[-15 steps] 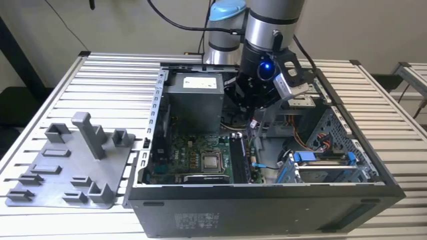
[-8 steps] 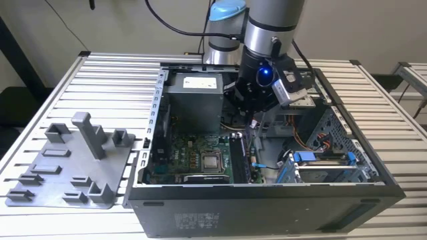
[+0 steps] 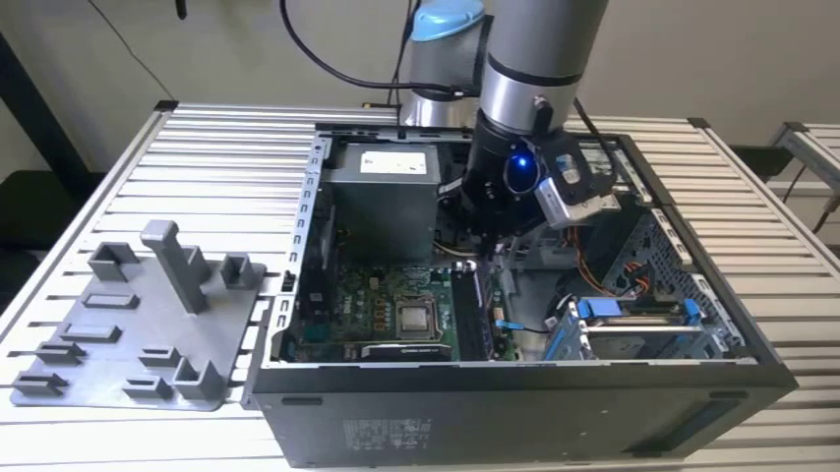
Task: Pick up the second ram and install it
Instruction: 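Insert the second ram into the second slot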
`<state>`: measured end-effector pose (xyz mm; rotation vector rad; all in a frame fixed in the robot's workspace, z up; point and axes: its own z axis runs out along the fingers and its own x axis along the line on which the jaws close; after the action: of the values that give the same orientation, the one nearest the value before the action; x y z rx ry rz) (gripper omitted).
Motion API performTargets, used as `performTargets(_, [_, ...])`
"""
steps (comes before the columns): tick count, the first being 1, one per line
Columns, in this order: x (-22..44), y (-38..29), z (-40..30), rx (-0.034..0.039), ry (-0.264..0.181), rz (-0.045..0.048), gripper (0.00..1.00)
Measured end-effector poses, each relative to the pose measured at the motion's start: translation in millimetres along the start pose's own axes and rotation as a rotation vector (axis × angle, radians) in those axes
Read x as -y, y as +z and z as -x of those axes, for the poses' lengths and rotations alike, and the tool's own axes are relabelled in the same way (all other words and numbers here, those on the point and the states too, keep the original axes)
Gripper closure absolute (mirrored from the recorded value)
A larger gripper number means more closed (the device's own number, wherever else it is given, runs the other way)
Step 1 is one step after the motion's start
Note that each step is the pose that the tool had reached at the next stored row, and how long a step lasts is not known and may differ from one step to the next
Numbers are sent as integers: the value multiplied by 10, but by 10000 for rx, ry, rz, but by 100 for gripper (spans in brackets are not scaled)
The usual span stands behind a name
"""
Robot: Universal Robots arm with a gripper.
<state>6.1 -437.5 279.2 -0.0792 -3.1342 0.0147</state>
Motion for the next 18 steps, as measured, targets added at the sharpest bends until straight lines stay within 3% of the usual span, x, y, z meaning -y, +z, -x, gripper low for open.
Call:
performTargets(8, [46, 131, -73, -14, -122, 10, 86])
performTargets(13, [48, 217, -78, -35, -127, 10, 86])
performTargets(18, [92, 273, -82, -36, -126, 10, 86])
